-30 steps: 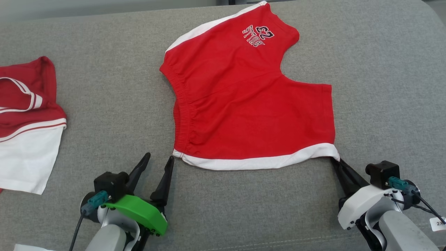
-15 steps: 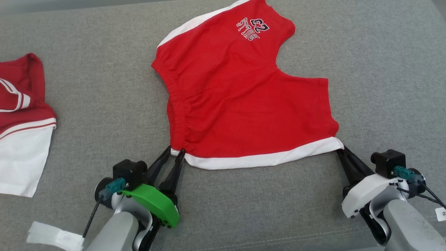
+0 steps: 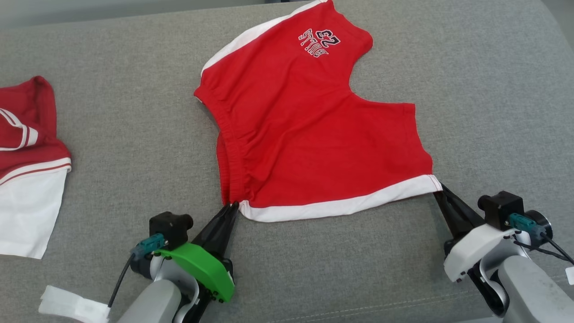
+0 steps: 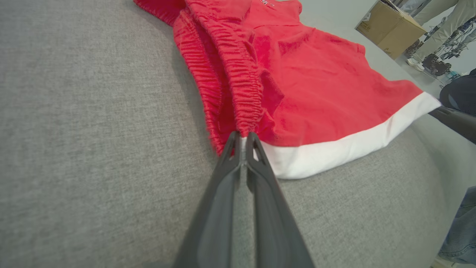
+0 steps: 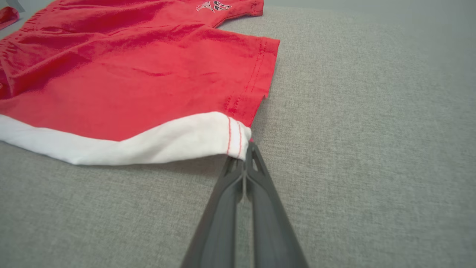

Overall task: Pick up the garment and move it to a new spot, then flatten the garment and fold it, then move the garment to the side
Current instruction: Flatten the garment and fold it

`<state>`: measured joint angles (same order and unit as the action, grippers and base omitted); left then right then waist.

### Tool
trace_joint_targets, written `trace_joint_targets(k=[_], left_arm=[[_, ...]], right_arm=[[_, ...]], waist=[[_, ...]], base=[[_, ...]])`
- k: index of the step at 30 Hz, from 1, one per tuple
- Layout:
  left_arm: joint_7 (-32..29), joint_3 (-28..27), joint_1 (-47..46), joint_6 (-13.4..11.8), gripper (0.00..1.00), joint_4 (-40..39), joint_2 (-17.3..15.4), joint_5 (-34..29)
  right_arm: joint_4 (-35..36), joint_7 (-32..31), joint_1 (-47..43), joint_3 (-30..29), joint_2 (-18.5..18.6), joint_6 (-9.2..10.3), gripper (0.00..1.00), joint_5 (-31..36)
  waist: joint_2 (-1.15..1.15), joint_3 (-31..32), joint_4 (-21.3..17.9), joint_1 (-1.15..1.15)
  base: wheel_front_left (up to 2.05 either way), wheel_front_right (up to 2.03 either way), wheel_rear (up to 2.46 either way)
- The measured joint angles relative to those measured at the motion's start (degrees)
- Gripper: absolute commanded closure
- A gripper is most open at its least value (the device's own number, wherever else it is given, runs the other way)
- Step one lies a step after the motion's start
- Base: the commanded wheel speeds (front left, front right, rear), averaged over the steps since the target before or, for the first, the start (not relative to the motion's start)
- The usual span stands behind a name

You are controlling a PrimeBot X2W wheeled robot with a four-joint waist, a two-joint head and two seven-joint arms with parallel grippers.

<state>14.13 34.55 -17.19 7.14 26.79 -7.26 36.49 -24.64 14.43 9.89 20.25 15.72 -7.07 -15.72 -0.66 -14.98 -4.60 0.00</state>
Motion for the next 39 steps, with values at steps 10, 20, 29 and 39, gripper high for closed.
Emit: trace_joint_targets(k=[10,20,29,39], left_arm=[[-3.1,-0.92,8.24,0.0,1.0,-4.97,-4.15,9.9],[-11.78,1.76,15.13,0.19,1.0,-16.85,-8.73,17.38],[-21.24,0.02,12.95,0.18,1.0,-27.73,-15.22,20.3],[-35.55,-4.93,-0.84,-4.28,1.0,-34.75,-17.49,28.97]], right_arm=[[4.89,0.0,-8.5,-0.36,5.15,-0.07,1.0,-2.54],[13.66,-1.35,-15.83,-2.37,10.2,-0.1,1.0,-9.83],[24.17,-5.97,-9.75,3.85,13.69,-0.07,1.0,-15.11],[26.53,-17.9,8.45,7.95,16.89,-0.05,1.0,-24.83]], waist=[[0.0,3.8,-0.63,0.0],[0.0,5.14,-1.46,0.0],[0.0,1.7,-0.64,0.0],[0.0,-5.6,2.58,0.0]], base=[[0.0,0.0,0.0],[0.0,0.0,0.0],[0.0,0.0,0.0],[0.0,0.0,0.0]])
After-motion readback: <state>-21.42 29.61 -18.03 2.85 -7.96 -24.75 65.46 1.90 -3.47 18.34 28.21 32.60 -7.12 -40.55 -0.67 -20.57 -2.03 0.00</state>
